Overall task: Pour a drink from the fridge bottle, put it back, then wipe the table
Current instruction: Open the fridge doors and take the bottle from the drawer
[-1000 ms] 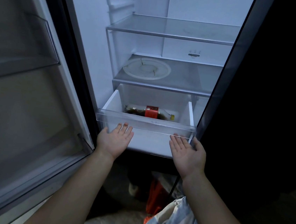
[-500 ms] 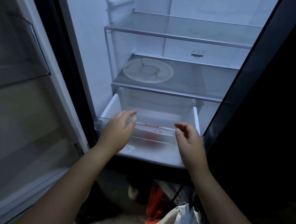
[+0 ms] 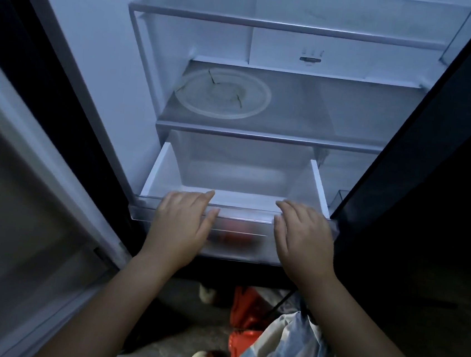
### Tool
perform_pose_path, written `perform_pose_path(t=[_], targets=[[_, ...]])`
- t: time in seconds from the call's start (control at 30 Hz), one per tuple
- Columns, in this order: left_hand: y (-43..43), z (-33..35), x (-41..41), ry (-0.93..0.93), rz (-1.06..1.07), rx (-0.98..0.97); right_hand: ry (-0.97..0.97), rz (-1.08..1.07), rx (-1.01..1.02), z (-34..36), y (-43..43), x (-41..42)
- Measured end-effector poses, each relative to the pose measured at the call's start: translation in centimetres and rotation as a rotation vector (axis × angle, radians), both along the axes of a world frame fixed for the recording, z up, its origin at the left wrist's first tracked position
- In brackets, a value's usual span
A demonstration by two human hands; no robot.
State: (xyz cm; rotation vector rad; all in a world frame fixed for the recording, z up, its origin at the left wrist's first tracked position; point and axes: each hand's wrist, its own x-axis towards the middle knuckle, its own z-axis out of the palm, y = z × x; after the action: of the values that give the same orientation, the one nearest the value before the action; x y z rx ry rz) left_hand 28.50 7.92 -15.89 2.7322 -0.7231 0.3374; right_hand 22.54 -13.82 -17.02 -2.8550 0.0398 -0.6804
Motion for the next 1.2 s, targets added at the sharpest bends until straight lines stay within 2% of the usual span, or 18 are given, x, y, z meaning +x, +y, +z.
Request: perform_pose_path(t=[0.2,0.33,0.53,0.8,1.03,1.2], targets=[[-1.1,2.3,2.4,0.222,-0.071,0.169,-0.014,-0.012,0.027,0.5,0.2,0.0],[-2.4,2.8,5.1,0.357,-0.15,0.154,0.035,-0.044,0.046,0.8,0.2,0.1],[-5.4,3.4,9.4,0.494,-0.25,0.316,0.153,-0.061,0.105,2.0,-0.6,1.8],[-9.0,0.5,12.7,0.686,-0.369,0.659,0.174,-0.091,0.065,1.8,-1.1,2.7],[-8.8,-1.9,13.1,0.791,-0.394,0.661,0.154,-0.103,0.071,1.5,-1.1,2.6],[-8.9,-1.7,13.5,0.799,-0.394,0.517,0.163,-0.106,0.074,1.5,-1.2,2.5]])
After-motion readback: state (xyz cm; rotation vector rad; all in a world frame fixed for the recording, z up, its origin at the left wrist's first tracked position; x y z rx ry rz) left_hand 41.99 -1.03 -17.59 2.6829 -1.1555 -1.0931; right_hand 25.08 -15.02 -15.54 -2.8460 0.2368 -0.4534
